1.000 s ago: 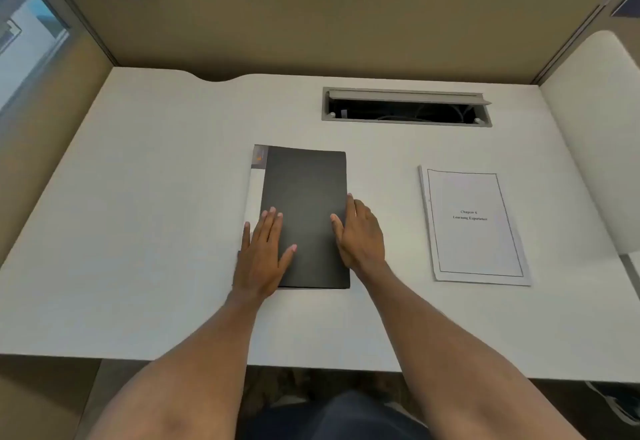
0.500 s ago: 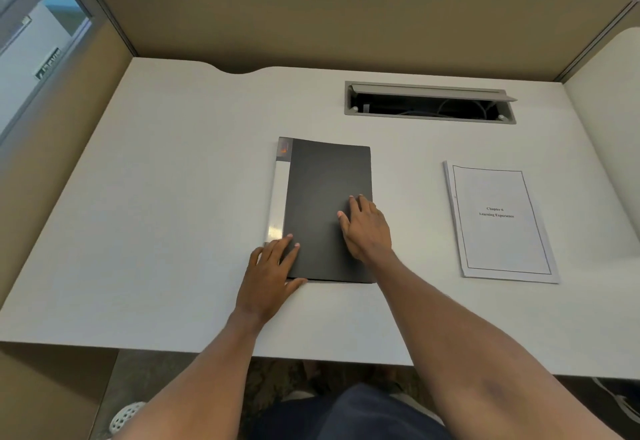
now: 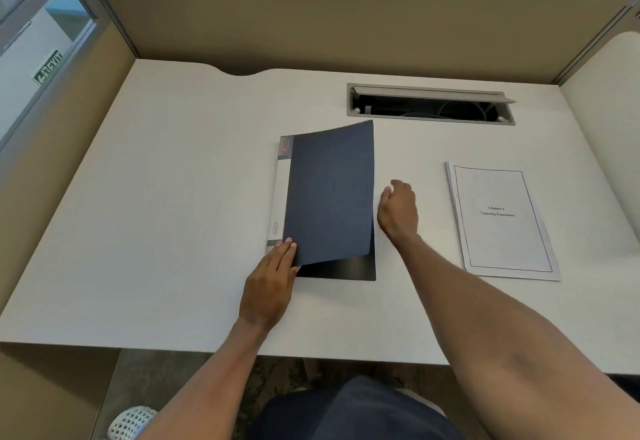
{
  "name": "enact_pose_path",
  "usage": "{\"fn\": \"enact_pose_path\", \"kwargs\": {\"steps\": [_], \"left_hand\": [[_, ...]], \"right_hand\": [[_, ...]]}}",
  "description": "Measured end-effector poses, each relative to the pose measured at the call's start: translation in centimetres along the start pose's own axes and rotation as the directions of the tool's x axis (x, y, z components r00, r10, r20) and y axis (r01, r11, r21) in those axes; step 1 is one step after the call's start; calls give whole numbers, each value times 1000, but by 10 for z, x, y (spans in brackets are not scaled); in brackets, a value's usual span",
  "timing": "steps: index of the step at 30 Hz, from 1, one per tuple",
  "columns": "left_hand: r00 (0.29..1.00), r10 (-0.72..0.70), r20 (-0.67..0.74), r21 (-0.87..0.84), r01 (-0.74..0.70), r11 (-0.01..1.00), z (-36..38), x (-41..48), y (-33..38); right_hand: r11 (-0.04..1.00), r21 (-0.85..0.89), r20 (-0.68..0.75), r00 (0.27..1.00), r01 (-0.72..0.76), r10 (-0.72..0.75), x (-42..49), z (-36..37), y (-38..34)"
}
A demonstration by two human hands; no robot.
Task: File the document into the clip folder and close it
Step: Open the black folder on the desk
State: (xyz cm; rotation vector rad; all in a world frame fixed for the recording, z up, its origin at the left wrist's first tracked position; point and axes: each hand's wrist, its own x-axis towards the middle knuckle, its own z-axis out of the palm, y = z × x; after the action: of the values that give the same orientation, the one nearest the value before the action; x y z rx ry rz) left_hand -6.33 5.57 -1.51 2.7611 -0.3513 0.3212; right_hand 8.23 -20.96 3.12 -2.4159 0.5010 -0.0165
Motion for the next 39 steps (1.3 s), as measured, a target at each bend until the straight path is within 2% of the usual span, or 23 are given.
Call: {"fn": "enact_pose_path", "kwargs": {"steps": [3,6,10,13,17,20,24,29,33,35,37,39], "left_hand": [[998,-67,-7,-160,65,985,-4,-4,-3],[986,-165,10,-327,159,931,-11,-7,-4],[941,-336,-28,-450,288,845,-21,-10,-2],[888,-459,-34,-527,375,763,-26,-14,-2],[786,-617,-32,-618,469,630,-28,-18,-5],[681,-730,-54,-675,514,529,-30,-18,-11],[547,-832,-95,-762,498,414,-40,-15,-19],[340,-939,-49,-796,555,242,-40,-14,-34],[215,-977,5,-774,619,132,-41,-6,-43],[187,-982,-2,-709,693,134,-41,-2,-42],[208,-978,-28,-623,762,180,-39,1,-40],[242,-968,-71,-446,860,248,-38,7,-38]], "right_hand": [[983,-85,139,979,161,-148,-20,17,-11],[929,-209,297,925,306,-238,-44,40,-28],[854,-343,446,868,390,-217,-69,63,-41],[783,-449,507,844,430,-173,-77,67,-39],[771,-476,528,838,424,-135,-77,67,-43],[774,-477,527,840,416,-126,-77,67,-46],[784,-474,509,851,400,-126,-79,68,-45],[786,-476,502,856,395,-125,-81,69,-44],[789,-472,505,854,394,-125,-82,68,-45],[786,-476,508,853,393,-119,-82,68,-46],[784,-481,513,851,394,-112,-82,68,-47],[781,-485,517,850,393,-107,-82,68,-47]]}}
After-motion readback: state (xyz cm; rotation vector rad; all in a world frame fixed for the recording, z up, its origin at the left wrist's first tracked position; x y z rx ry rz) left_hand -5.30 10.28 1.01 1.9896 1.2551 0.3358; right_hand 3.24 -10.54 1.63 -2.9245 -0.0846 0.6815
